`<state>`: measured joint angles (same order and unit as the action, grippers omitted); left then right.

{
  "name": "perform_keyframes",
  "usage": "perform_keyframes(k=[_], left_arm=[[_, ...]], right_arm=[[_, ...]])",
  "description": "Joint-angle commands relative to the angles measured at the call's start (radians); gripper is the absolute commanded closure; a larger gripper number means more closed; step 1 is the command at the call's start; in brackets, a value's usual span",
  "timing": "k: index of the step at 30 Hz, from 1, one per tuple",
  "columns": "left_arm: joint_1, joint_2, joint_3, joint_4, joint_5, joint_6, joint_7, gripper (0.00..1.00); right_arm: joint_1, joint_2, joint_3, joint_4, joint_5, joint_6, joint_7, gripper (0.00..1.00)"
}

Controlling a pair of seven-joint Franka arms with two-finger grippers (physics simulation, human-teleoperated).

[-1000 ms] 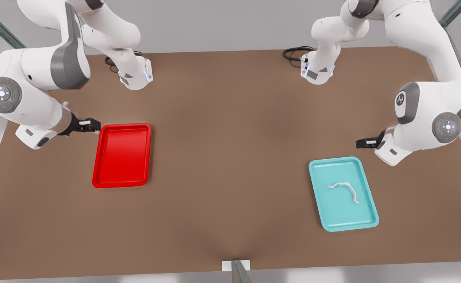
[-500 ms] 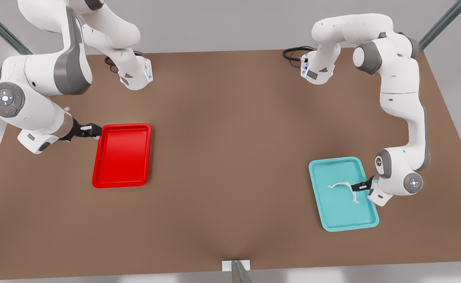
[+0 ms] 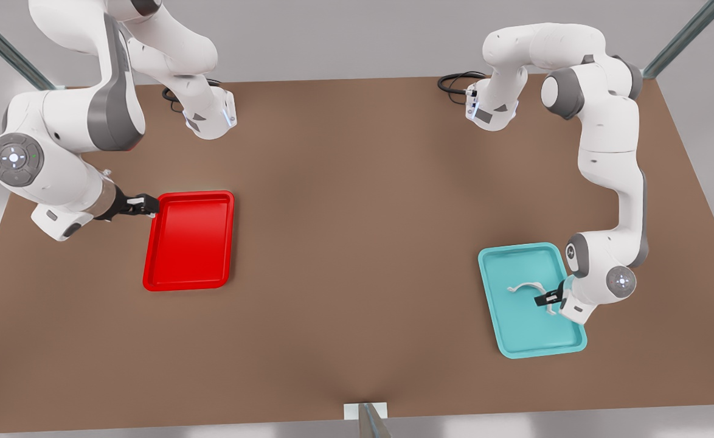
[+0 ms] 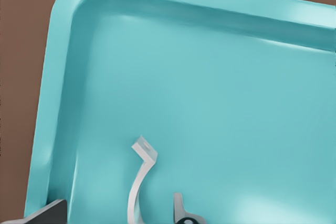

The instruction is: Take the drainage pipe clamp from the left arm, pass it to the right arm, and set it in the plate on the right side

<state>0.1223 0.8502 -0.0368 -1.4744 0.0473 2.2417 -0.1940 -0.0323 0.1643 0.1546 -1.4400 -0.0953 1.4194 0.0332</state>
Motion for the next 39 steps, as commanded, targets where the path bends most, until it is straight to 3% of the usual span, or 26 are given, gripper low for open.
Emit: perform_keyframes(k=[1,4,6,7,8,12,16,25,27,30,34,39], left_arm=[[0.000,-0.002,0.000,0.000,0.002,0.024,-0.136,0.00],[0.000,-0.002,0.000,0.000,0.002,0.024,-0.136,0.00],[0.000,0.000,-0.002,0.000,0.002,0.024,-0.137,0.44],[0.000,0.000,-0.002,0.000,0.000,0.024,-0.137,0.54],[0.000,0.000,-0.002,0.000,-0.003,0.024,-0.143,0.59],[0.000,0.000,-0.006,0.000,0.002,0.024,-0.180,0.63],[-0.001,0.000,-0.006,0.000,-0.001,0.024,-0.180,0.79],[-0.023,-0.083,-0.032,-0.004,-0.006,-0.022,-0.176,0.79],[-0.096,-0.181,-0.038,-0.004,-0.030,-0.125,-0.189,0.79],[-0.283,-0.177,-0.052,0.101,-0.021,-0.249,-0.577,0.79],[-0.504,-0.111,-0.081,0.263,-0.024,-0.271,-0.887,0.79],[-0.682,0.030,-0.100,0.496,-0.024,-0.312,-1.078,0.79]], right_arm=[[0.000,-0.002,0.000,-0.002,0.000,0.009,0.001,0.00],[0.000,-0.002,0.000,-0.002,0.002,0.009,0.001,0.00],[0.000,-0.002,0.000,-0.003,0.002,0.009,0.001,0.00],[0.000,-0.003,0.000,-0.007,0.000,0.009,0.001,0.00],[0.000,-0.005,0.000,-0.008,0.000,0.009,0.001,0.00],[0.000,-0.003,0.000,-0.008,0.000,0.009,0.001,0.00],[0.000,-0.002,-0.001,-0.008,0.000,0.010,-0.001,0.00],[-0.008,-0.005,0.000,-0.014,0.000,0.012,-0.007,0.00],[-0.004,0.006,0.000,-0.011,0.002,0.023,-0.009,0.00],[0.055,0.081,0.013,0.029,0.025,0.050,-0.007,0.00],[0.244,0.233,0.014,0.127,0.134,0.133,-0.009,0.00],[0.312,0.383,0.051,0.136,0.215,0.308,-0.506,0.00]])
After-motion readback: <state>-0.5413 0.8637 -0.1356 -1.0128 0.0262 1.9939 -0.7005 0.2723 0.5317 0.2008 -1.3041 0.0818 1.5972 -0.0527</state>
